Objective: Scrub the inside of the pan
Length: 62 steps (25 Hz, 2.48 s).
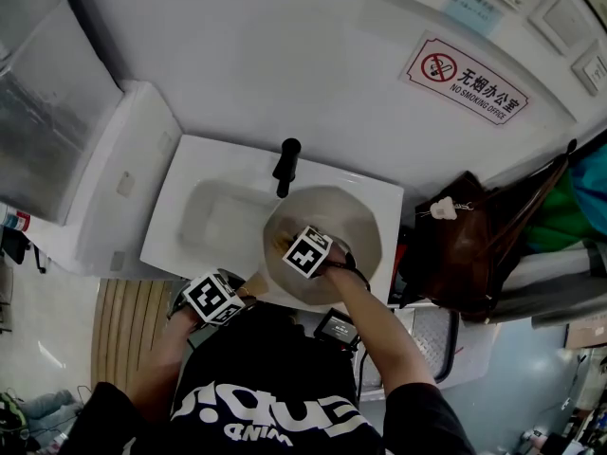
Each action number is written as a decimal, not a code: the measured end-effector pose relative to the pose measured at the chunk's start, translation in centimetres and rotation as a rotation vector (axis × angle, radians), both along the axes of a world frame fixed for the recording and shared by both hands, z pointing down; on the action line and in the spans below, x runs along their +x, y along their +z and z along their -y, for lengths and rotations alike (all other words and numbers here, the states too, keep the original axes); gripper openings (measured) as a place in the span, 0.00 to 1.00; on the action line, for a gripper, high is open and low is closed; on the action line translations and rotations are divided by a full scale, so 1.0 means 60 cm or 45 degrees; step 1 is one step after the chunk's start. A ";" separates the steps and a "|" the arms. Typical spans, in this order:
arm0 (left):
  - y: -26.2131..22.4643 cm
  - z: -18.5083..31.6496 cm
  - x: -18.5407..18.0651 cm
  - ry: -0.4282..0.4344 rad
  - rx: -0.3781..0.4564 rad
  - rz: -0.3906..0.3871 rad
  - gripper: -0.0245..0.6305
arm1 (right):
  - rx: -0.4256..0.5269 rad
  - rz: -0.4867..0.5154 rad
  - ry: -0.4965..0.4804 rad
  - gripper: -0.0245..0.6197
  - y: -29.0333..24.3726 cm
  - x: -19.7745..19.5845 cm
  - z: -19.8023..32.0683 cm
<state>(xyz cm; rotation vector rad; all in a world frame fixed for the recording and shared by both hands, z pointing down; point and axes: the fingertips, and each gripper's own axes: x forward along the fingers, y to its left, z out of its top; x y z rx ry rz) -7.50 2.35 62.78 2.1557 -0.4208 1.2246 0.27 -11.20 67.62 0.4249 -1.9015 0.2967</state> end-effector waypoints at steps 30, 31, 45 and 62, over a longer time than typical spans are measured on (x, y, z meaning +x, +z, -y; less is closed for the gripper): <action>-0.004 -0.001 0.001 0.004 -0.016 -0.034 0.29 | 0.214 -0.457 0.064 0.10 0.026 0.215 0.118; -0.004 -0.001 0.001 0.003 -0.016 -0.036 0.29 | 0.205 -0.467 0.056 0.10 0.025 0.219 0.115; -0.004 0.001 0.000 0.001 -0.016 -0.047 0.29 | -0.020 -0.460 -0.084 0.10 0.026 0.232 -0.009; -0.002 0.001 -0.001 -0.004 -0.015 -0.045 0.29 | -0.132 -0.270 -0.171 0.10 0.030 0.132 -0.106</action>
